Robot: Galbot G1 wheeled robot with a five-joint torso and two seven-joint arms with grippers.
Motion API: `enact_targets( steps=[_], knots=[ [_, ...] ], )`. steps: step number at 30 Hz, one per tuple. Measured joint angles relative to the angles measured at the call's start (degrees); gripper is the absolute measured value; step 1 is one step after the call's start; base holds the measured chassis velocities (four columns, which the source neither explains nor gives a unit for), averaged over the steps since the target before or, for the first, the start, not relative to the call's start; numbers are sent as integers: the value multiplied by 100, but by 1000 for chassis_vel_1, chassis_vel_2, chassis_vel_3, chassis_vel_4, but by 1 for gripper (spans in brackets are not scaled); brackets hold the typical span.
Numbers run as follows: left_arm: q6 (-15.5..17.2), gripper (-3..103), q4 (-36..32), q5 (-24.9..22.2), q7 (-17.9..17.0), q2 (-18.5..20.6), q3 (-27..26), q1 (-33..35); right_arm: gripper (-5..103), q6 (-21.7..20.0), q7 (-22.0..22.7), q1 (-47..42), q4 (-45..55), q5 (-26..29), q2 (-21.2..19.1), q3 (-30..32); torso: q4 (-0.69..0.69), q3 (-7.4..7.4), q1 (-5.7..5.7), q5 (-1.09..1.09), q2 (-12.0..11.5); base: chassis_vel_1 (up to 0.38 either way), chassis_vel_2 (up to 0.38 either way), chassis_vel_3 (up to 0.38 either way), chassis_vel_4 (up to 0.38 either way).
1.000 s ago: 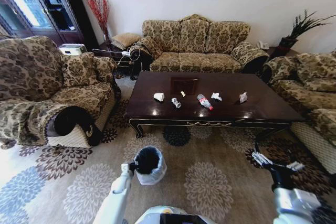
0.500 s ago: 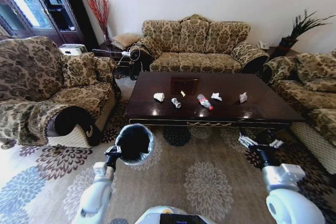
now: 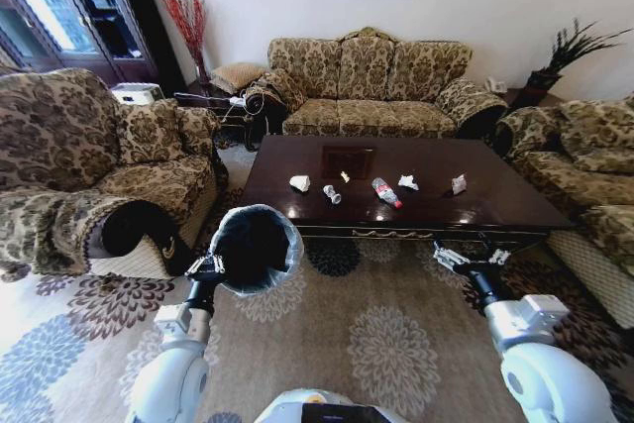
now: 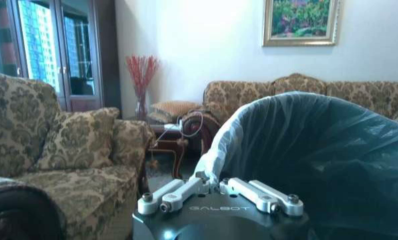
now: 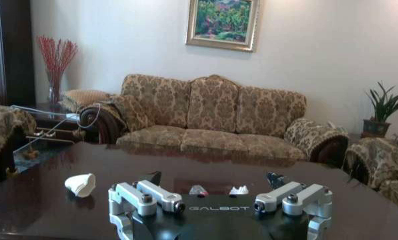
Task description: Move to the front of the table and place the trash on the table into the trash bin.
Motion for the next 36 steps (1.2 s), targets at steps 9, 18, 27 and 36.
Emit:
enact_targets(
  steps=[9,18,27,36],
  knots=[
    [-18,2,-1,-9,-1,-10,5,-38,100,38,-7,21,-3,-66,75,-66,0,0,-1,-1,1,-92,93,95,-86],
    [-19,2,91,-23,2,-4,18,-107,100,86,3,109,-107,-182,165,-175,0,2,4,-1,-2,-243,244,238,-248],
    [-20,2,154,-47,-18,-18,15,-146,100,85,1,258,-236,-296,153,-340,1,2,5,-1,-2,-270,267,264,-265],
    [-26,2,161,-51,-25,-19,14,-146,100,77,4,269,-242,-308,150,-351,0,1,2,0,-2,-205,199,214,-205]
  ],
)
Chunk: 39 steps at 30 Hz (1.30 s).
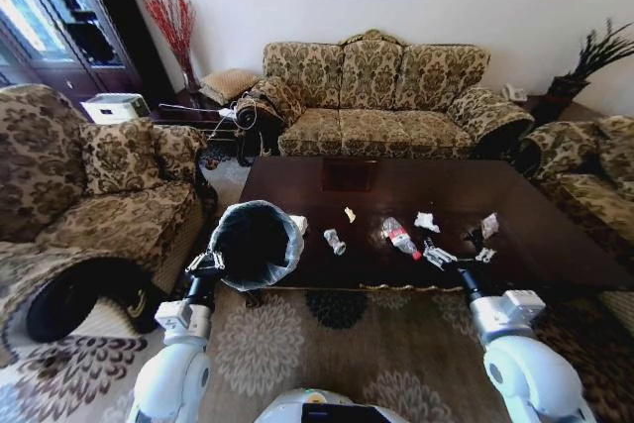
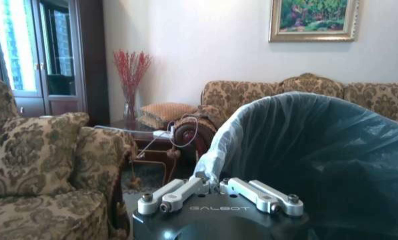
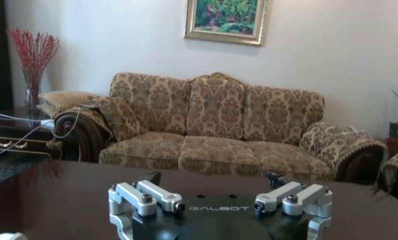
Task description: Move to the front of the table and place the trash on the table into the trash bin.
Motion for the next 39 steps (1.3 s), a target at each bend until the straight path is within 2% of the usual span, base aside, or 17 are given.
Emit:
enact_targets(
  steps=[12,39],
  knots=[
    [-6,2,4,0,-3,1,0,-1,100,-6,5,-1,-1,0,-3,1,0,1,4,0,0,-156,158,135,-147],
    [-8,2,4,0,-1,1,0,1,100,-8,8,-6,4,4,-3,7,0,0,-1,0,2,0,0,0,0]
  ],
)
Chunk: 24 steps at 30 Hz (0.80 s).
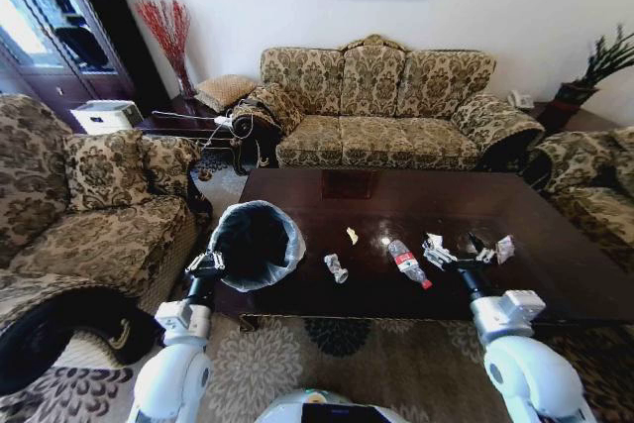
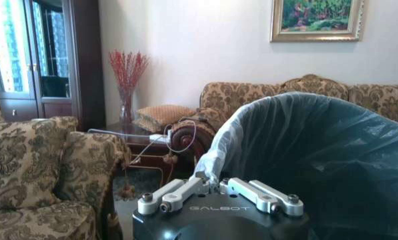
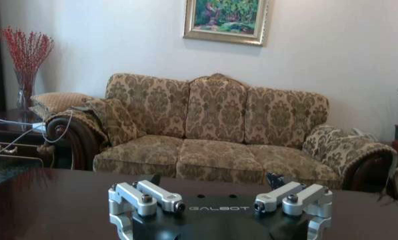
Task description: Move to the front of the table and place the trash on the table into the trash bin.
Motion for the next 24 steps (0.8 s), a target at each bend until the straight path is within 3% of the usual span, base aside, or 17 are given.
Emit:
enact_targets(
  steps=[15,17,18,20,24],
  knots=[
    [0,2,0,0,0,0,0,0,100,0,0,0,0,0,0,0,0,0,0,0,-1,0,0,0,0],
    [-66,2,13,-67,-1,15,6,-14,100,0,0,-1,0,0,0,0,1,0,0,0,-1,0,0,0,0],
    [-219,2,43,-217,16,120,29,-71,100,8,34,-34,66,9,36,21,9,0,0,-1,-2,0,0,0,0],
    [-424,2,48,-390,55,309,49,-165,100,57,117,-225,309,-2,236,71,-3,0,0,-2,-1,0,0,0,0],
    [-460,2,53,-484,73,368,56,-181,100,61,144,-288,384,62,327,74,-2,0,0,-1,-1,0,0,0,0]
  ],
)
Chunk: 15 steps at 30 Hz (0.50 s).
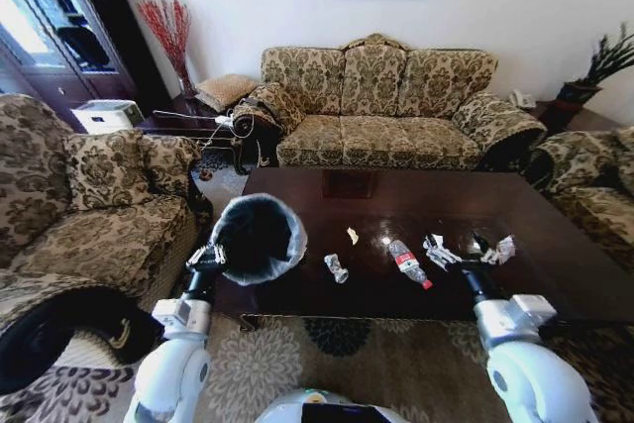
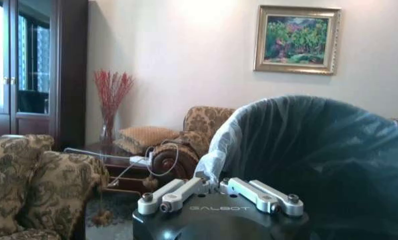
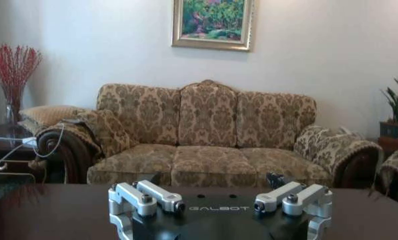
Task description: Move to the front of the table and place the trash on the table into the trash bin.
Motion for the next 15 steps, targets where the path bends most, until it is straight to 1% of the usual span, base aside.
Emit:
enact_targets(
  steps=[3,5,7,9,10,11,12,14,15],
  knots=[
    [0,2,11,-8,-3,8,-8,-8,100,0,-2,-8,22,22,23,-2,3,0,0,1,0,0,0,0,0],
    [1,2,25,-13,-12,12,-18,-28,100,-12,-11,2,35,33,29,-29,1,0,0,0,0,0,0,0,0],
    [37,2,29,-13,-59,13,-35,-43,100,-31,-21,19,35,33,23,-45,0,0,0,1,0,0,0,0,0],
    [121,2,35,3,-191,23,-102,-87,100,-119,-98,69,29,64,-27,-71,1,0,0,1,0,0,0,0,0],
    [121,2,35,3,-191,23,-102,-87,100,-119,-98,69,29,64,-27,-71,1,0,0,1,0,0,0,0,0],
    [137,2,36,11,-248,28,-122,-105,100,-145,-133,91,13,78,-57,-82,1,0,0,0,0,0,0,0,0],
    [176,2,36,28,-447,38,-178,-152,100,-218,-216,189,-70,142,-176,-145,0,0,0,0,0,0,0,0,0],
    [228,2,34,25,-671,38,-221,-205,100,-343,-253,358,-205,324,-337,-243,3,0,0,1,0,0,0,0,0],
    [228,2,34,25,-671,38,-221,-205,100,-343,-253,358,-205,324,-337,-243,3,0,0,1,0,0,0,0,0]
  ],
)
